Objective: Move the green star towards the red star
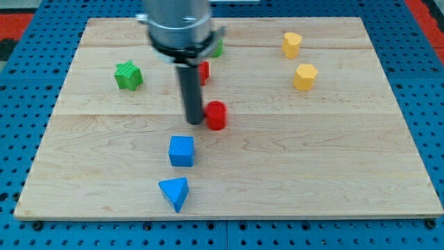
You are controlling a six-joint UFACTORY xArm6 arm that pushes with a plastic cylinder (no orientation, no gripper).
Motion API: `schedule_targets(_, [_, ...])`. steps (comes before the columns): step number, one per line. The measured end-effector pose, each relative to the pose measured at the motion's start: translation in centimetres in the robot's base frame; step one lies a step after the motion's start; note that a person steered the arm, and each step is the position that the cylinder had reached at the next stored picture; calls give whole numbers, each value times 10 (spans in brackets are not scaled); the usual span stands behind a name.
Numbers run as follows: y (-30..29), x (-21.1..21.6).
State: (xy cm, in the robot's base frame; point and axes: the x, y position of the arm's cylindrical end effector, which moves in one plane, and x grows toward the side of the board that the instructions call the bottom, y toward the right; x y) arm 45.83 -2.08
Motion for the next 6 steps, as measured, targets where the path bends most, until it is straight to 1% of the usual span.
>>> schedule_targets(1, [47,22])
schedule_targets(2, [-14,20])
schedule_targets(3, [-112,16])
schedule_targets(4, [-205,-32])
schedule_targets(5, [-255,-76])
schedule_targets(6, [-255,-101])
